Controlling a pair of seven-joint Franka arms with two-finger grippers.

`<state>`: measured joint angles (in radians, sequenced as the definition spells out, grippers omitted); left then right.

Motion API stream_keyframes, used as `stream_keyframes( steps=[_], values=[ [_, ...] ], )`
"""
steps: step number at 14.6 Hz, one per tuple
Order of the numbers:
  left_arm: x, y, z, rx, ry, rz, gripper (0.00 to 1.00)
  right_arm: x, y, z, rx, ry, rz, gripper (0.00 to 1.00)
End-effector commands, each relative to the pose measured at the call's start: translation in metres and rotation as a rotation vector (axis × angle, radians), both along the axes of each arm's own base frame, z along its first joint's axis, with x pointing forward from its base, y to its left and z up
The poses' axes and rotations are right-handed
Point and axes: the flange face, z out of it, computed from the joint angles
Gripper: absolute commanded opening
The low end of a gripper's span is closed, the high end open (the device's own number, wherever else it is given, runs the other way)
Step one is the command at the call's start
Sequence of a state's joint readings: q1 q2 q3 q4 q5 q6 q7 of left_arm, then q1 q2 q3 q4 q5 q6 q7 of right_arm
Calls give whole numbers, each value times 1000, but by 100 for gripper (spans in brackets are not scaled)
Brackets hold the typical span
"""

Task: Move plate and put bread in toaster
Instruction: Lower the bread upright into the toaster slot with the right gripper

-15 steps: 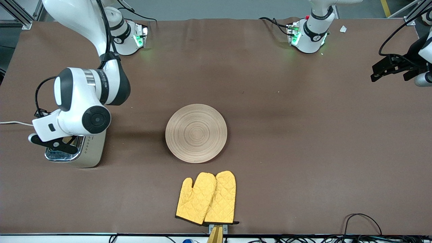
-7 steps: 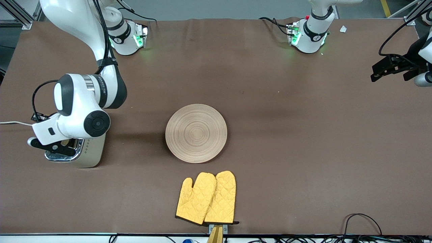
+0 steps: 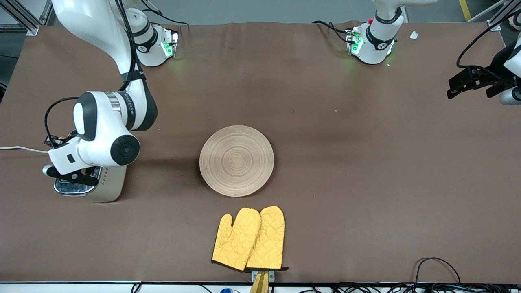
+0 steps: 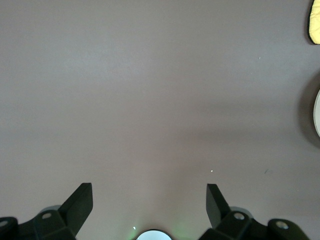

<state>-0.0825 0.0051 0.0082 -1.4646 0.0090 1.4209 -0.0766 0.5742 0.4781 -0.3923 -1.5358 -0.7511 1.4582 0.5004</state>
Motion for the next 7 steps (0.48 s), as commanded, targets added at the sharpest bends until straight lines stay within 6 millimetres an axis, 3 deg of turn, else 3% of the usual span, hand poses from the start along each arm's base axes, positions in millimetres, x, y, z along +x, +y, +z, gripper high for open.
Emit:
stream_keyframes(
  steps=[1, 7],
  values=[
    [0, 0, 1, 7, 0, -14, 100, -12, -3, 6, -17, -1, 5, 0],
    [1, 0, 1, 7, -2, -14, 100, -15, -4, 1, -11, 4, 13, 0]
  ],
)
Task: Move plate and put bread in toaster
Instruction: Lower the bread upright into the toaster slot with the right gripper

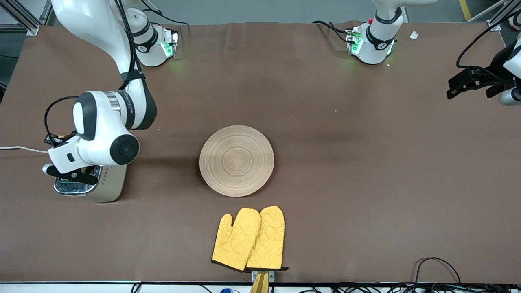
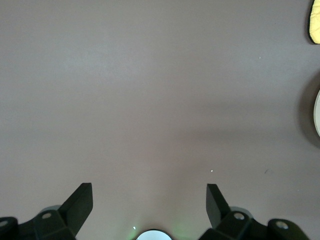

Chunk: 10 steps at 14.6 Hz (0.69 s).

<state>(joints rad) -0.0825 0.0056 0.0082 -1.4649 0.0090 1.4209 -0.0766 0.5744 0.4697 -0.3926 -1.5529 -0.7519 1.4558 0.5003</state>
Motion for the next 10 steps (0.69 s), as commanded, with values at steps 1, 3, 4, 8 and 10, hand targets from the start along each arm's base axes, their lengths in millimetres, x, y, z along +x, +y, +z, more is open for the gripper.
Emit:
stream_keyframes(
  steps=[1, 3, 4, 8, 10],
  values=[
    [0, 0, 1, 7, -2, -14, 100, -11, -1, 2, -9, -7, 22, 0],
    [0, 0, 1, 7, -2, -14, 100, -10, -1, -3, -6, -7, 30, 0],
    [0, 0, 1, 7, -2, -14, 100, -13, -1, -13, -5, 8, 38, 0],
    [1, 0, 1, 7, -1, -14, 100, -17, -3, -30, 0, 29, 54, 1],
    [1, -1, 1, 6, -2, -14, 100, -19, -4, -38, 4, 27, 57, 3]
  ],
)
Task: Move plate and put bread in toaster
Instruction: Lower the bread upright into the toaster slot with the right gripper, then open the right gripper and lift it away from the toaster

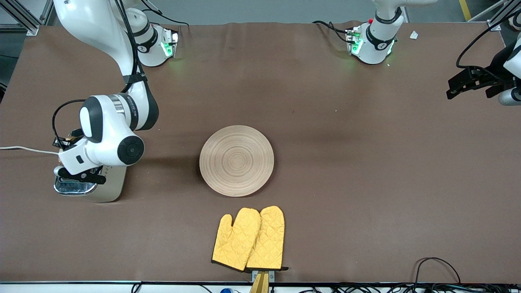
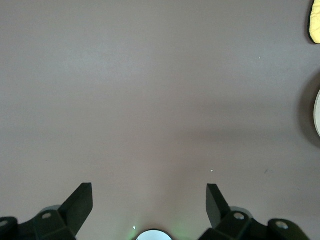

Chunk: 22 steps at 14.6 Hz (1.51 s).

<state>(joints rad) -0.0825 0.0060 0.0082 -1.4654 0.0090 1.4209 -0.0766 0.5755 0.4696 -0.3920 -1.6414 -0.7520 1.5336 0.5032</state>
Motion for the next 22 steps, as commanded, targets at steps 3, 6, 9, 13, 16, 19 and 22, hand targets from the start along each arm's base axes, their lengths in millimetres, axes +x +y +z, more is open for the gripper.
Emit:
stream_keyframes(
  steps=[3, 6, 9, 13, 16, 19, 22],
  values=[
    [1, -1, 1, 5, -5, -14, 100, -8, 0, -7, -1, -16, 13, 41],
    [1, 0, 1, 7, -5, -14, 100, -6, 14, -38, -16, 22, 44, 89],
    [1, -1, 1, 5, -5, -14, 100, 7, 25, -8, 72, -34, 23, 100],
    [1, -1, 1, 6, -3, -14, 100, 24, 48, 59, 322, -54, 36, 100],
    [1, -1, 1, 5, -5, -14, 100, 11, 34, 150, 442, -104, 90, 100],
    [1, -1, 1, 5, -5, -14, 100, -8, 1, 229, 638, -148, 151, 100],
    [1, -1, 1, 5, -5, -15, 100, -29, -54, 270, 846, -148, 172, 100]
  ],
)
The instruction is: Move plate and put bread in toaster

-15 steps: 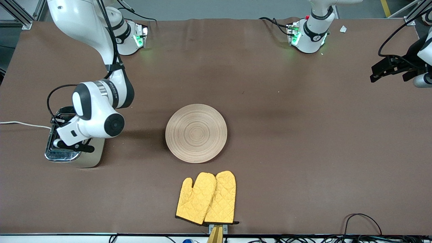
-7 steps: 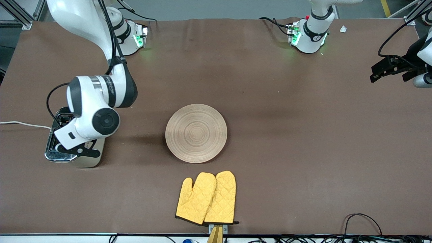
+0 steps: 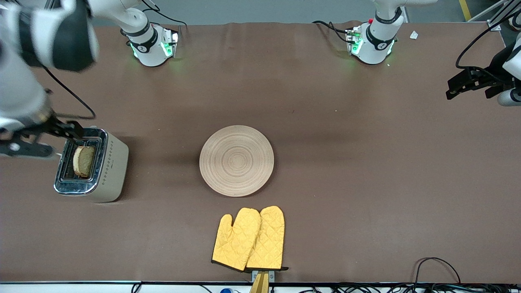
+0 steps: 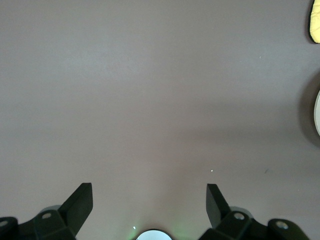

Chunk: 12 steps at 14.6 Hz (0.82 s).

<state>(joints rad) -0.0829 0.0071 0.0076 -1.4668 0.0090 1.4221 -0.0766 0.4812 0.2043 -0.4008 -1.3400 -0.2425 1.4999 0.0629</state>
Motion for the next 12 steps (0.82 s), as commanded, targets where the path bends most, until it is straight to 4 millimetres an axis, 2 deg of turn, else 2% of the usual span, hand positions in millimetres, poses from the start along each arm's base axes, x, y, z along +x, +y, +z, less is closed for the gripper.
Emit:
stream_keyframes(
  steps=[1, 3, 5, 7, 8, 12],
  values=[
    [1, -1, 3, 5, -6, -14, 100, -17, -45, 22, 153, 8, 52, 100],
    [1, -1, 3, 5, -8, -14, 100, -41, -63, 48, 202, 8, 36, 100],
    [1, -1, 3, 5, -6, -14, 100, -54, -83, 62, 278, -5, 4, 100],
    [1, -1, 3, 5, -6, -14, 100, -76, -90, 75, 301, 26, -7, 100],
    [1, -1, 3, 5, -6, -14, 100, -83, -97, 74, 321, 43, -23, 100],
    [1, -1, 3, 5, -6, -14, 100, -106, -95, 83, 337, 92, -30, 100]
  ],
)
